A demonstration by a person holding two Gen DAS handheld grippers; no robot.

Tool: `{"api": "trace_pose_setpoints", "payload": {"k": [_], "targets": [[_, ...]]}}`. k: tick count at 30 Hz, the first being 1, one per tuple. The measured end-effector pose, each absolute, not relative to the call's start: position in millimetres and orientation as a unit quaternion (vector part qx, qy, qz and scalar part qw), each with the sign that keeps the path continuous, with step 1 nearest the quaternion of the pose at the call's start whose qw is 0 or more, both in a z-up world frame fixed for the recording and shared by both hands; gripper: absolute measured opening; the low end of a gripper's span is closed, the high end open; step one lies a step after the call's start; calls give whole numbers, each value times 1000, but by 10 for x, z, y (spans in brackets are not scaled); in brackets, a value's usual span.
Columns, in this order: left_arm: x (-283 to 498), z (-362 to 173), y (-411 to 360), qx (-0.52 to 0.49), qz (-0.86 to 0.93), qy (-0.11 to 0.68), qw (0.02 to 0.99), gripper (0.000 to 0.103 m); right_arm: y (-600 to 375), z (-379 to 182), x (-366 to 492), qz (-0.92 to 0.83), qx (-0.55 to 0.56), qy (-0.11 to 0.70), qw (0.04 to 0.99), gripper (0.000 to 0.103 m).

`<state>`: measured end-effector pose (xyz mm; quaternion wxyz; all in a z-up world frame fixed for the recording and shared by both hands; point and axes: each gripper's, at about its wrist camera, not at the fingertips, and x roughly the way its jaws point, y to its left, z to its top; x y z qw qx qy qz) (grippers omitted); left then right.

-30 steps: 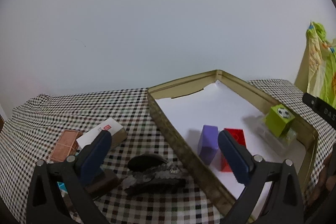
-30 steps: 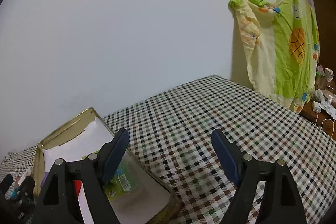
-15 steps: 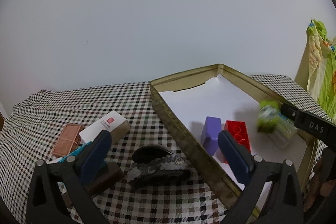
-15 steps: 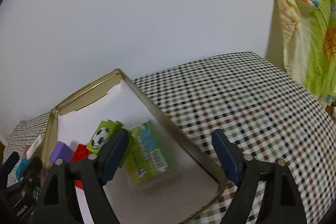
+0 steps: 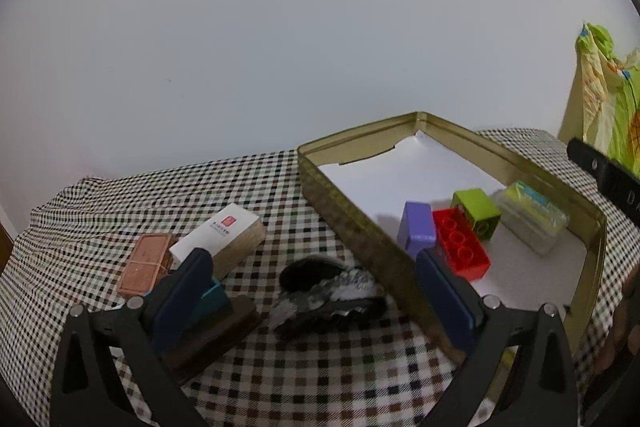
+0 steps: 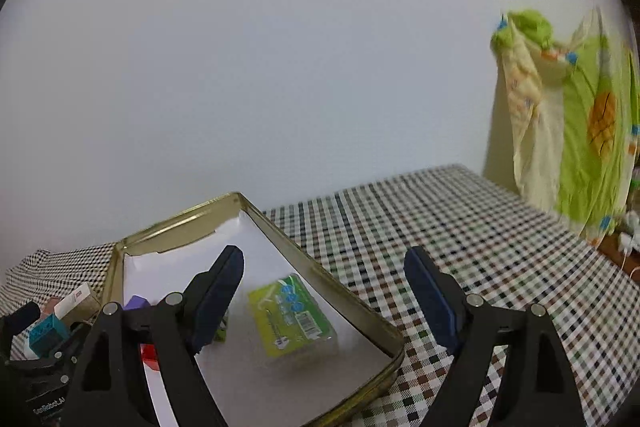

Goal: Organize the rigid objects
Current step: 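Withdraw both tools from the tray toward the remaining objects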

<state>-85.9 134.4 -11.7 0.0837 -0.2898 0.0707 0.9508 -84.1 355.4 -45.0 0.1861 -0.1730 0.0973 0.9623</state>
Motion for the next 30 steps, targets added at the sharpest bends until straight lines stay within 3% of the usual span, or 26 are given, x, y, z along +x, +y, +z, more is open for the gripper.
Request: {"api": "trace_pose_setpoints", "payload": {"k": [10, 18, 30], "targets": [[-792, -163, 1111, -304, 943, 102, 87, 102, 3237, -385, -725, 964, -160, 82, 197, 85], [-768, -194, 880, -311, 939, 122, 82, 102, 2898, -430, -703, 962, -179, 116, 173, 85], [-901, -275, 332, -346, 930, 99, 74, 102, 2130, -494, -761, 966, -205, 107, 113, 85]]}}
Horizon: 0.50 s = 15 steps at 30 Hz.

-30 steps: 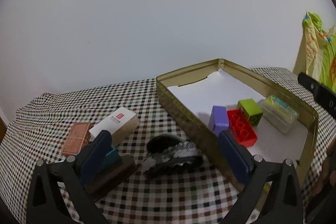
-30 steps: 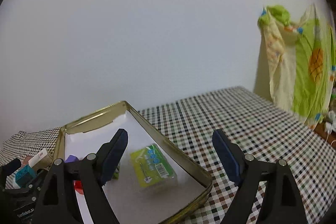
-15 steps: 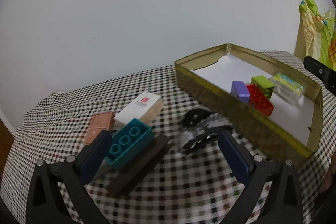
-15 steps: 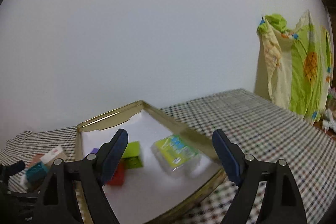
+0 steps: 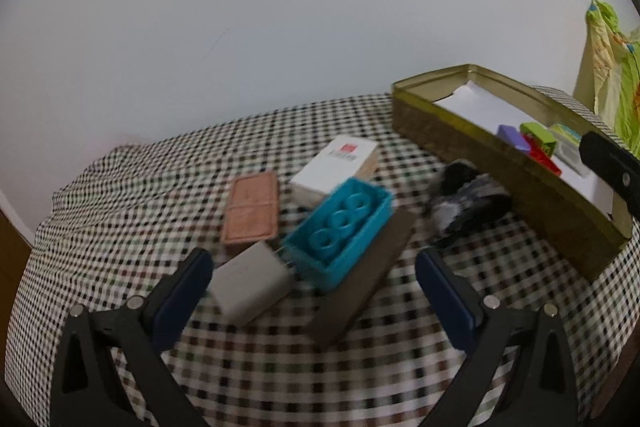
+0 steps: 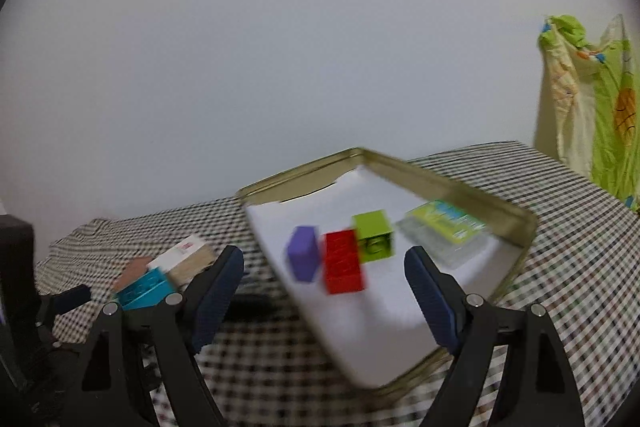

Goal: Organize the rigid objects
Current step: 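Withdraw both tools from the tray toward the remaining objects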

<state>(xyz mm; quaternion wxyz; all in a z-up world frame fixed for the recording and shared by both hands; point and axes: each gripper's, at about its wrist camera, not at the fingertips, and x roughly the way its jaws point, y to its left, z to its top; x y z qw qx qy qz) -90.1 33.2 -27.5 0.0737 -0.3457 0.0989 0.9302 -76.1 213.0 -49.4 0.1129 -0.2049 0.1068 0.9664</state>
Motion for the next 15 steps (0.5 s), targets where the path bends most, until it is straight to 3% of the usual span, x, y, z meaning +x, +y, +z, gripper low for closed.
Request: {"api": "trace_pose_setpoints", "payload": {"k": [15], "targets": [[-961, -327, -54, -358, 925, 110, 56, 102, 1655, -609, -970, 956, -261, 116, 70, 85]]}}
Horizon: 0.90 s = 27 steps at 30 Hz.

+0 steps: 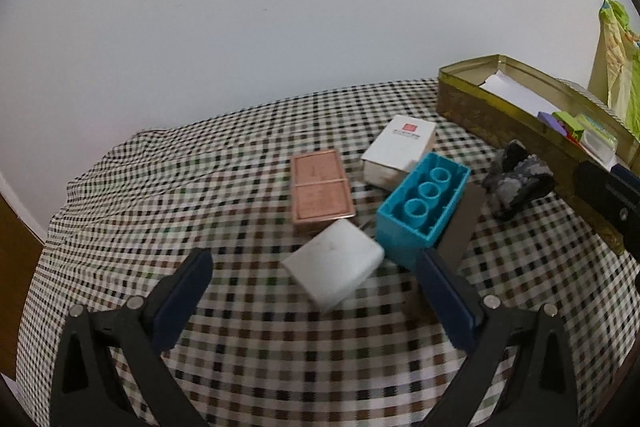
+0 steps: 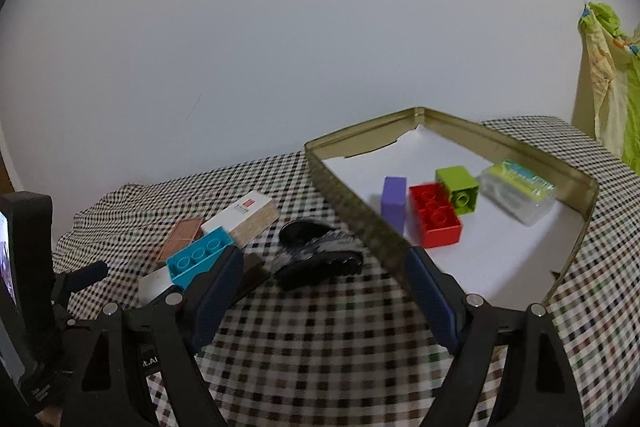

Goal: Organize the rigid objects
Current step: 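Withdraw both tools from the tray toward the remaining objects, then grasp the dark brown bar with the right tool while the left tool approaches the white charger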

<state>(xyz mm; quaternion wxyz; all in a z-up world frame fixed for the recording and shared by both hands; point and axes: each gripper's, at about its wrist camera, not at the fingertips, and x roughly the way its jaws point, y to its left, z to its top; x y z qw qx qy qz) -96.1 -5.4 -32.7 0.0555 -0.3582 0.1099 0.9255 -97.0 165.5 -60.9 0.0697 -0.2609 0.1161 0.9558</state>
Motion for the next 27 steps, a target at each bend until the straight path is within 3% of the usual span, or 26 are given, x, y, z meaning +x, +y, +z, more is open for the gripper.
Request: {"api": "trace_pose_setpoints", "payload": {"k": [19, 27], "targets": [[-1110, -374, -707, -384, 920, 74, 24, 102, 1457, -785, -1162, 930, -336, 145, 10, 85], [-1102, -381, -621, -370, 923, 105, 17, 103, 1022, -882, -1404, 917, -369, 150, -19, 85]]}}
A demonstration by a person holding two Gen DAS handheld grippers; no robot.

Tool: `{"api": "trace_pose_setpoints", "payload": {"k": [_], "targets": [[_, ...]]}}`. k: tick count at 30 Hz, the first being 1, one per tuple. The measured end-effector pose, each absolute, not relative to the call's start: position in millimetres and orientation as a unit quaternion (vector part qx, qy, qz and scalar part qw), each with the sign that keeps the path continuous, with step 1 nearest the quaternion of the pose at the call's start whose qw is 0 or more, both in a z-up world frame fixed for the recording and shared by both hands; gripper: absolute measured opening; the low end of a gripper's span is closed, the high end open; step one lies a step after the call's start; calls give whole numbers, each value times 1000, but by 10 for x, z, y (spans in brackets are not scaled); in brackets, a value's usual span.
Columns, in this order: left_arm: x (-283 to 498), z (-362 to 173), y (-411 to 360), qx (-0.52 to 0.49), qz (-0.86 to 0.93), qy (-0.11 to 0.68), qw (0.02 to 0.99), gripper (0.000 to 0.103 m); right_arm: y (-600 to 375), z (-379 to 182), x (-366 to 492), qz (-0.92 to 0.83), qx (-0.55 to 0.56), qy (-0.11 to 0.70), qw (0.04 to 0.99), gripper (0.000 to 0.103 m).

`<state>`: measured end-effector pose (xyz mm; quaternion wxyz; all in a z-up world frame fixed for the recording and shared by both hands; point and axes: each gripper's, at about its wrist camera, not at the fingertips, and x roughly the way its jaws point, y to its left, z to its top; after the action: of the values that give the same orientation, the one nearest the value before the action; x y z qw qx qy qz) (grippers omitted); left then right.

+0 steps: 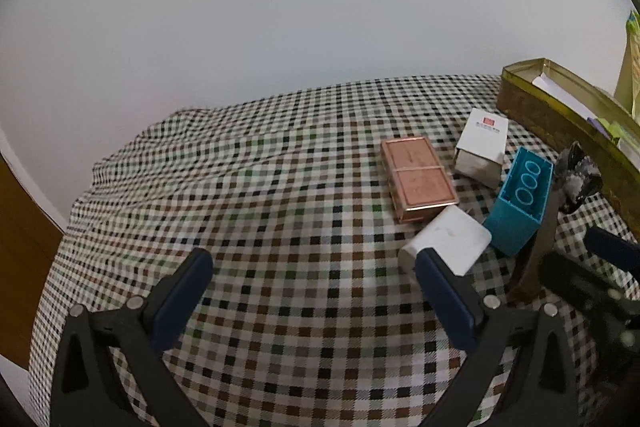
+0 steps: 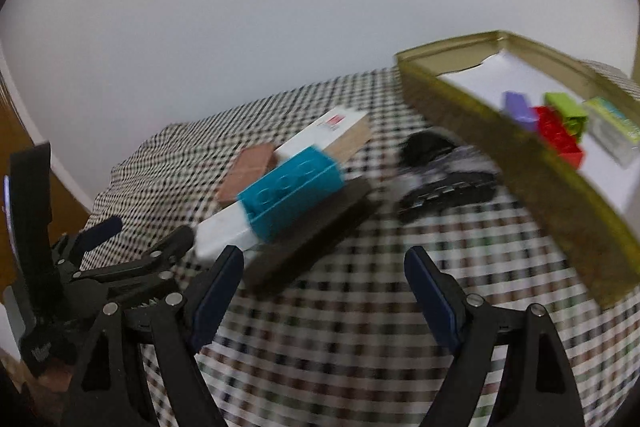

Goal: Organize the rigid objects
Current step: 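Grasp the dark brown bar with the right tool while the left tool approaches the white charger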

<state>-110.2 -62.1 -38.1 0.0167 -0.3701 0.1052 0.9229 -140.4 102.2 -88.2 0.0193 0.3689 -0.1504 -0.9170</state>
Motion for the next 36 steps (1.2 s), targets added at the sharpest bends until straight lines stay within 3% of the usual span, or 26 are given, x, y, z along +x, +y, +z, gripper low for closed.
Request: {"api": "trace_pose_setpoints", "payload": {"k": [11, 14, 21, 23, 26, 36], "targets": [[-1200, -453, -735, -389, 913, 122, -4, 102, 928, -926, -1551, -906, 408, -106, -35, 85], [-1185, -454, -724, -387, 913, 126, 6, 102, 931, -917, -1544, -907, 411, -85, -28, 69], [-1165, -487, -661, -386, 912, 134, 24, 102, 1093, -915, -1492, -904, 424, -49, 23, 47], [-1160, -487, -642, -385, 912, 136, 33, 102, 1121, -920, -1450, -905, 424, -19, 23, 33], [-1173, -491, -607, -382, 912, 145, 42, 102, 1186, -920, -1401, -906, 422, 2, 26, 33], [-1164, -489, -618, -388, 910, 140, 42, 102, 1271, -905, -1412, -904, 413, -76, 80, 35]]}}
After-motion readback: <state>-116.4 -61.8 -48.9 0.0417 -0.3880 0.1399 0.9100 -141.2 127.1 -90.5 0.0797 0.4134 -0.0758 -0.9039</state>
